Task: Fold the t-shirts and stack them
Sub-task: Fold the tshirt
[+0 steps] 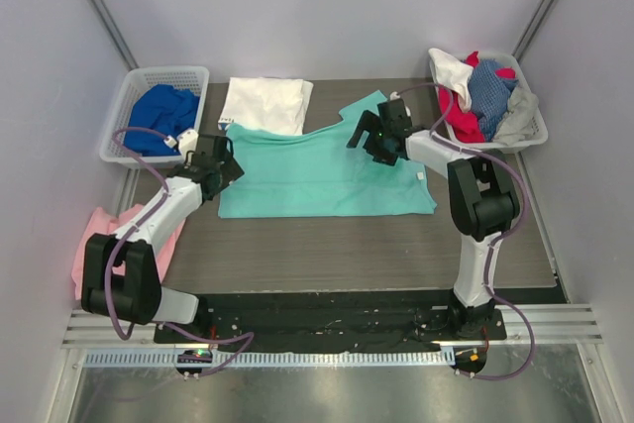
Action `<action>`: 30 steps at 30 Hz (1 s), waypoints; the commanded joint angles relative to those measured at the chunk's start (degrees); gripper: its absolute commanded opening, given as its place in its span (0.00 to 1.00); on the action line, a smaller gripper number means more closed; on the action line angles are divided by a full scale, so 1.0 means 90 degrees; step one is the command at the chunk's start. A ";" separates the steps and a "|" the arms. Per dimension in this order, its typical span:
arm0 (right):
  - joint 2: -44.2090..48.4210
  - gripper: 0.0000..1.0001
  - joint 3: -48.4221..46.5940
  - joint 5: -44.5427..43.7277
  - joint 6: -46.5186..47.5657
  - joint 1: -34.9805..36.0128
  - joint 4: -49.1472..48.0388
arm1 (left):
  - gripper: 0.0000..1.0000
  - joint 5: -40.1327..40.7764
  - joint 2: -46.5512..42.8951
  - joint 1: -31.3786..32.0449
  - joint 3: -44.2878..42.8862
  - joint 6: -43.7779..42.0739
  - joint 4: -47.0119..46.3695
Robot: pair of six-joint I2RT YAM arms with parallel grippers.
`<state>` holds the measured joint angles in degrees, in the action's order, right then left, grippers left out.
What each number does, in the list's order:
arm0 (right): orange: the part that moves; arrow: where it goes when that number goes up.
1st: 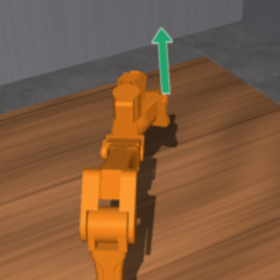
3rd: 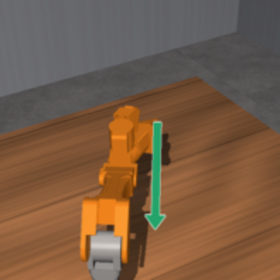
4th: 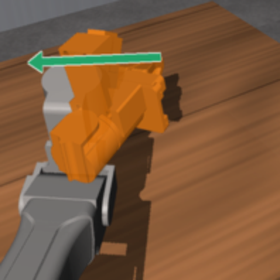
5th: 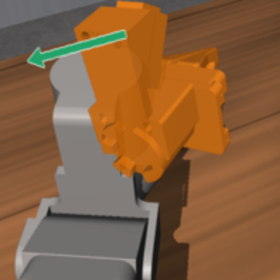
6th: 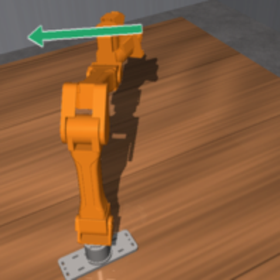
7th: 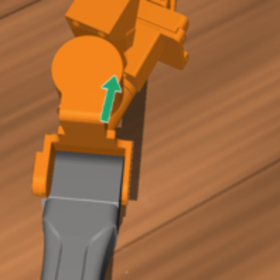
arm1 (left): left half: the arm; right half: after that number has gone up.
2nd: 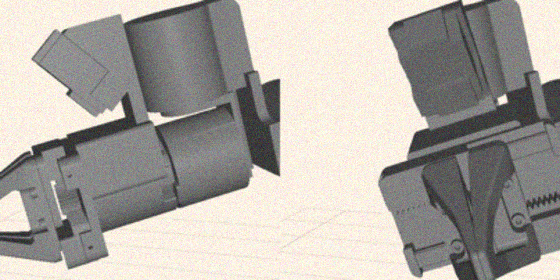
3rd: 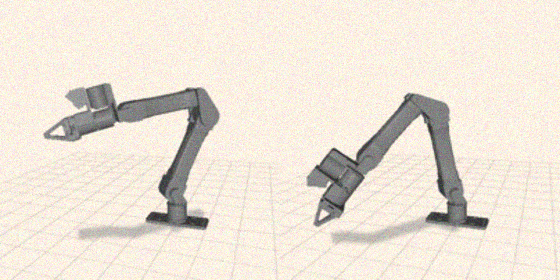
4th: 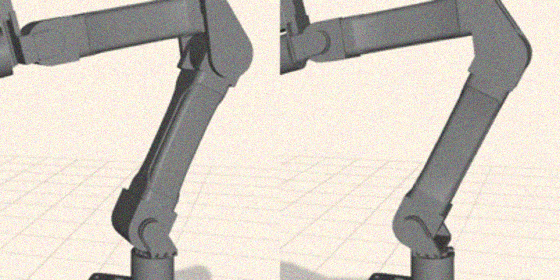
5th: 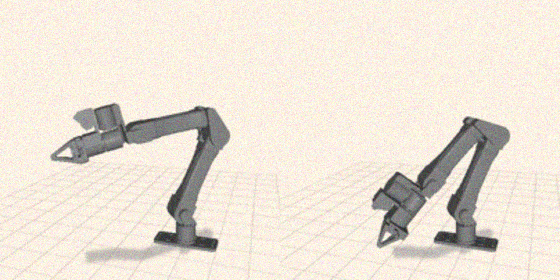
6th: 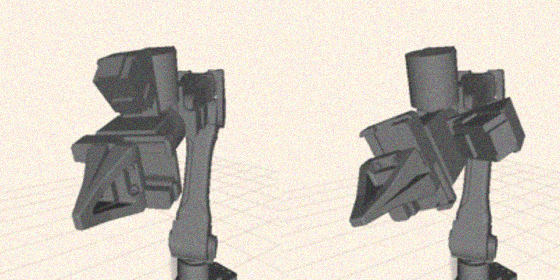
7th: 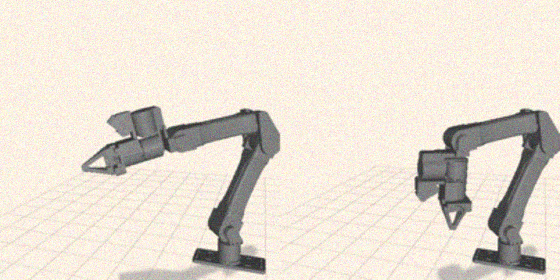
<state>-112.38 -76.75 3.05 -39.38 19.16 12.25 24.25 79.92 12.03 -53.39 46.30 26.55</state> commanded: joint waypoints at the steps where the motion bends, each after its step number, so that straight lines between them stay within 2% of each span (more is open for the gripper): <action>1: -0.0256 0.98 -0.0895 -0.0056 0.0078 0.0030 -0.0277 | 1.00 0.0186 -0.0306 0.0021 -0.0103 -0.0047 0.0058; 5: -0.0569 0.98 -0.1714 -0.0026 0.0156 0.0030 -0.0258 | 1.00 0.0206 -0.0432 0.0030 -0.0084 -0.0057 0.0156; 10: -0.0659 0.98 -0.2136 -0.0153 0.0302 0.0039 0.0074 | 1.00 0.0294 -0.0638 0.0021 0.0013 -0.0115 0.0205; 17: -0.0044 0.98 -0.1406 -0.0309 0.0332 0.0020 0.0513 | 1.00 0.0187 -0.0706 0.0030 0.0121 -0.0096 0.0146; 23: 0.0601 0.98 -0.0439 -0.0183 0.0254 0.0049 0.0494 | 1.00 0.0108 -0.0784 0.0030 0.0209 -0.0067 0.0117; 30: 0.0982 0.98 0.0051 0.0052 0.0176 0.0176 0.0494 | 1.00 0.0128 -0.0930 0.0021 0.0307 -0.0057 0.0107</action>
<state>-107.79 -77.32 2.04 -37.41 19.68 17.82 24.95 74.02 12.03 -51.03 46.00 28.12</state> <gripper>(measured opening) 0.983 0.996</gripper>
